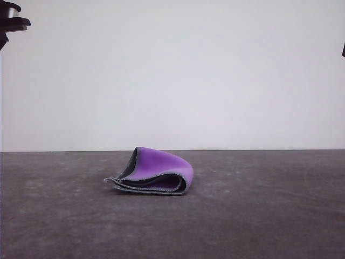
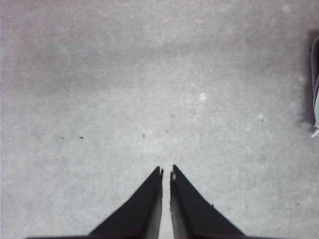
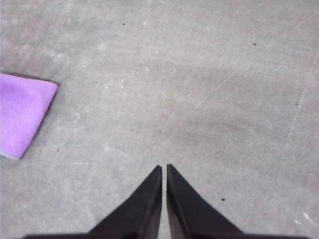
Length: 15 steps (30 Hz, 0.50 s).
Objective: Fold clothes
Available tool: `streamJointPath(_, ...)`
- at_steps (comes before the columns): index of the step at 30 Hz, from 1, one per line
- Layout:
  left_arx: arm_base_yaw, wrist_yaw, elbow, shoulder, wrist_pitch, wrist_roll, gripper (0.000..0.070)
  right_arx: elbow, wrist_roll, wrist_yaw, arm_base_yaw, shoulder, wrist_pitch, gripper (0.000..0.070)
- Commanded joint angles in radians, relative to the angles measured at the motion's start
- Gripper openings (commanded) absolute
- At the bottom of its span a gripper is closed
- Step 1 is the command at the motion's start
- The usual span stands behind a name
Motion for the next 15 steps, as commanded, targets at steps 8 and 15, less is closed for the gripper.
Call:
streamJointPath(8,0.000,-0.002,0.012,0.012,0.010,-0.007,0.0016,0.016,0.017,-0.001,-0.002,0.010,0.050,0.0012)
streamJointPath(15,0.020,-0.006,-0.229,-0.169,0.317,-0.131,0.0016,0.016,0.017,-0.001,-0.002,0.010,0.049,0.0012)
